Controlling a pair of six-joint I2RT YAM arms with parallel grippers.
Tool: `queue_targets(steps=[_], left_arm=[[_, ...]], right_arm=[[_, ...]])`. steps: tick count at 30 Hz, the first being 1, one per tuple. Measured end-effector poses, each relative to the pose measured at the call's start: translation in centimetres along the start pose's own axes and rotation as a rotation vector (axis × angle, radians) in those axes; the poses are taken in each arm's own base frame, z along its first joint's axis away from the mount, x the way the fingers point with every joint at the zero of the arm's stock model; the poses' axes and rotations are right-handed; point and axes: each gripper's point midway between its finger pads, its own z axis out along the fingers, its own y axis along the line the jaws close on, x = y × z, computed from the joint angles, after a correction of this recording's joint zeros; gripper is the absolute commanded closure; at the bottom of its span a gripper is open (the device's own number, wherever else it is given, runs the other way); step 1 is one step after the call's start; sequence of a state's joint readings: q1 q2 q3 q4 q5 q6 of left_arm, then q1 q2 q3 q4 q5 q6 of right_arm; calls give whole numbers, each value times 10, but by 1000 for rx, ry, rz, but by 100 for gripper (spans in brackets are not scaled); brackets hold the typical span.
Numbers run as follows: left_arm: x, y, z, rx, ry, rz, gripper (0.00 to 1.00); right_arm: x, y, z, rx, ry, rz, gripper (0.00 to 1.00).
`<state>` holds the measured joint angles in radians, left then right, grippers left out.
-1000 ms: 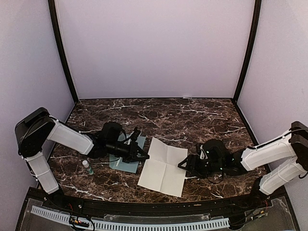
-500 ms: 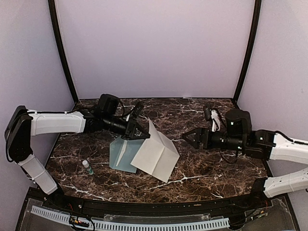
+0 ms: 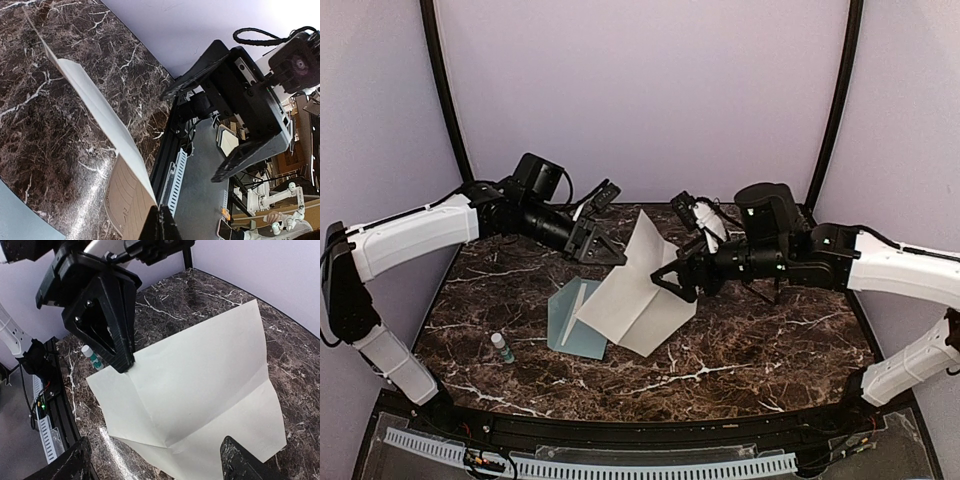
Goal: Place the letter into the envelope and seal it
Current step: Fold the letter.
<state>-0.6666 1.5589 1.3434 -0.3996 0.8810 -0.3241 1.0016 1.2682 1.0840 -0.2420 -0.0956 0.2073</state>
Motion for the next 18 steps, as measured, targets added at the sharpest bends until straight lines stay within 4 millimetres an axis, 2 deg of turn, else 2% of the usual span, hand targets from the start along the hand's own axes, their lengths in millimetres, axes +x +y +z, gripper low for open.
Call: queue_targets(steps=[5,13,18], left_arm=[[10,-3,-3,17,38,-35,100],[9,-16,-7,54,56,-44,100],[9,-22,-9,76,63,-45,100]], right_arm=[[20,3,19,-4,83,-96,23],[36,15,40,-56,151,-174,22],[43,22,52,-80,175,-210,35]])
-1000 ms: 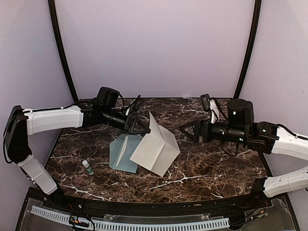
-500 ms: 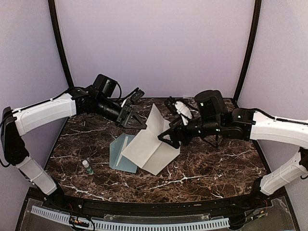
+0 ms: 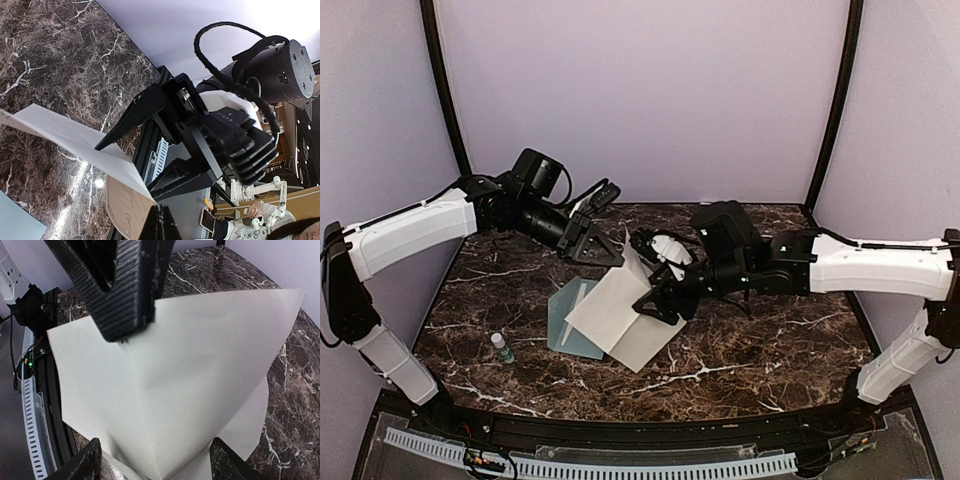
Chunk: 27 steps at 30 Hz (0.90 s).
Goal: Place the letter into the envelope and seal it
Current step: Fold the letter.
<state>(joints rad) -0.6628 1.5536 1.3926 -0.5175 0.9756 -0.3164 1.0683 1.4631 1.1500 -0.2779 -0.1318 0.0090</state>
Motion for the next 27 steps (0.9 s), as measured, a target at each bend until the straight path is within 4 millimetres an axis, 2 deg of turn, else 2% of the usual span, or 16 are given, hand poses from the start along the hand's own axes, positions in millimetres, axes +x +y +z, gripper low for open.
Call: queue_targets(steps=[7,10,11,14,17,23,27], left_arm=[[5,3,4,19,27,-24,100],[6,4,5,20,39,-30,100],[6,4,5,20,40,-28,100],[6,2,4,26,43,-26,100],[5,0,4,33,46,-28,100],[7,-3,4,53,57,-29,100],[7,-5,3,52,68,-17,100]], right_arm=[[1,-3,8,12,1,-38,53],[-3,-1,8,3,-14,-47,55],[-4,-1,8,-2,-17,-49,54],[-7,1,8,-9,-30,-50,36],[-8,0,10,-9,-36,-48,24],[-8,-1,17,-6,-44,-59,15],[-9,3,18,-31,-58,-69,15]])
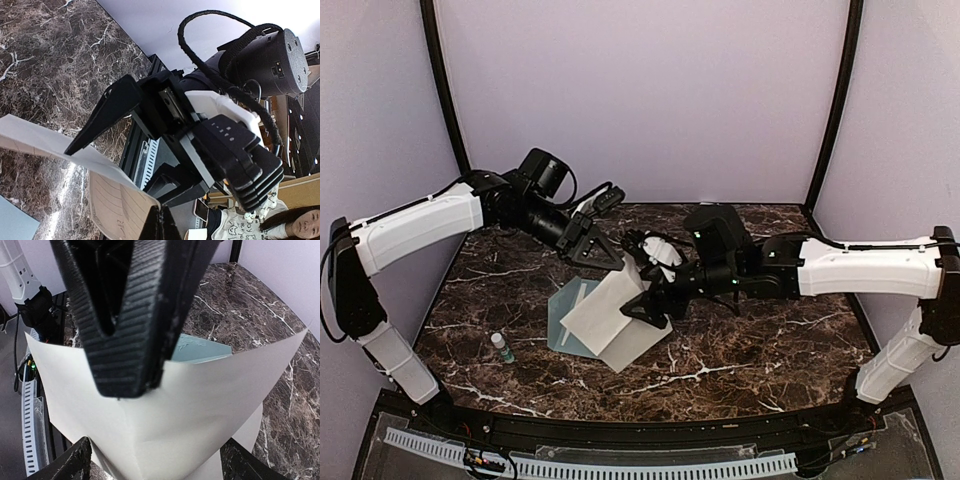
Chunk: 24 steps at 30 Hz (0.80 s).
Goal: Place the letter into the envelope and seal it
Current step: Fold the letter.
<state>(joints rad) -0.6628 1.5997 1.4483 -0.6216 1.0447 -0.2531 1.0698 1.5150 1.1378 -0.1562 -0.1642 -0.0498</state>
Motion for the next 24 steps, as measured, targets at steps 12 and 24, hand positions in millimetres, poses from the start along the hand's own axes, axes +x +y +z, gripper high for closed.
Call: queue_targets(steps=[12,24], left_arm=[[8,-6,-1,30,31,21,100],[8,-2,-4,-23,35,53,100]], right_arm=[[1,27,6,-163,1,-8,56],[-2,34,5,-203,-6,25,96]])
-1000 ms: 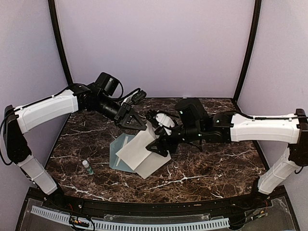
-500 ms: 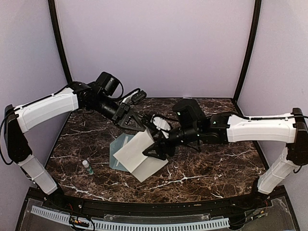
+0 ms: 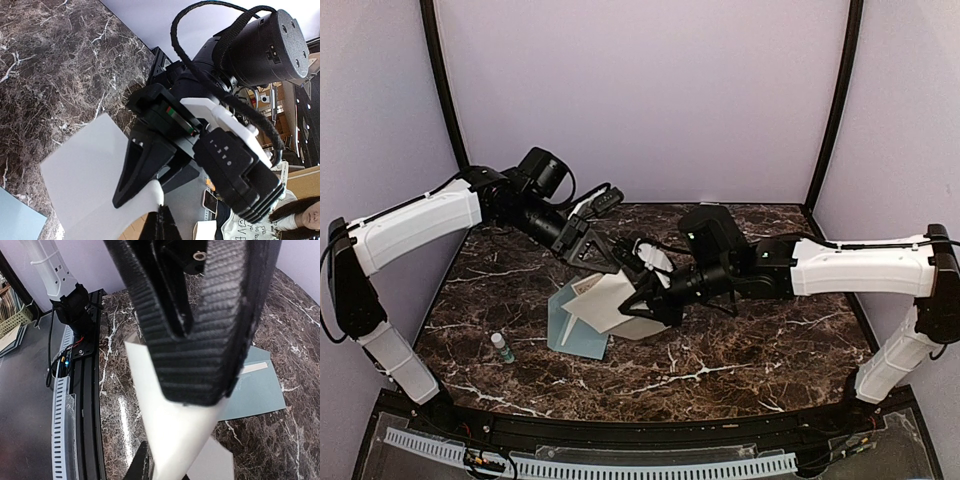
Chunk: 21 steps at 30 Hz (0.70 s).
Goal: Place the letter into the envelope and seal it
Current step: Fold the letter.
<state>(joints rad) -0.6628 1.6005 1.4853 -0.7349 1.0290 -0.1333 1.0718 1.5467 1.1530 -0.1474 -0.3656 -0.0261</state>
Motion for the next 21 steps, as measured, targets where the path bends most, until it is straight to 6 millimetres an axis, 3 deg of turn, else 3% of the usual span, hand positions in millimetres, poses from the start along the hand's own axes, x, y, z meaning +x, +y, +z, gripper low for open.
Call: queue_targets(steps=[2,4,6,8,11,14,18,21], left_arm=[[-1,2,-1,-15,-1,9,90],[0,4,-1,-32,-2,17,73],[-1,7,-1,-49,-3,25,49],[-2,11,-2,-76,-7,41,39],[-8,18,-7,-141,-34,71,28],[-21,18,-26,-213,-113,126,17],[-33,0,-61,-266,-247,239,10],[-34,-12,-67,-271,-274,318,9]], right_arm=[[-1,0,0,2,-2,7,100],[-1,-1,0,4,-3,11,100],[-1,-1,0,7,-3,19,100],[-1,-2,0,12,-5,34,100],[1,-7,-1,22,-9,62,100],[5,-12,-4,24,-10,92,100],[2,-18,-14,10,-31,126,100],[-6,-16,-25,-17,-60,139,100]])
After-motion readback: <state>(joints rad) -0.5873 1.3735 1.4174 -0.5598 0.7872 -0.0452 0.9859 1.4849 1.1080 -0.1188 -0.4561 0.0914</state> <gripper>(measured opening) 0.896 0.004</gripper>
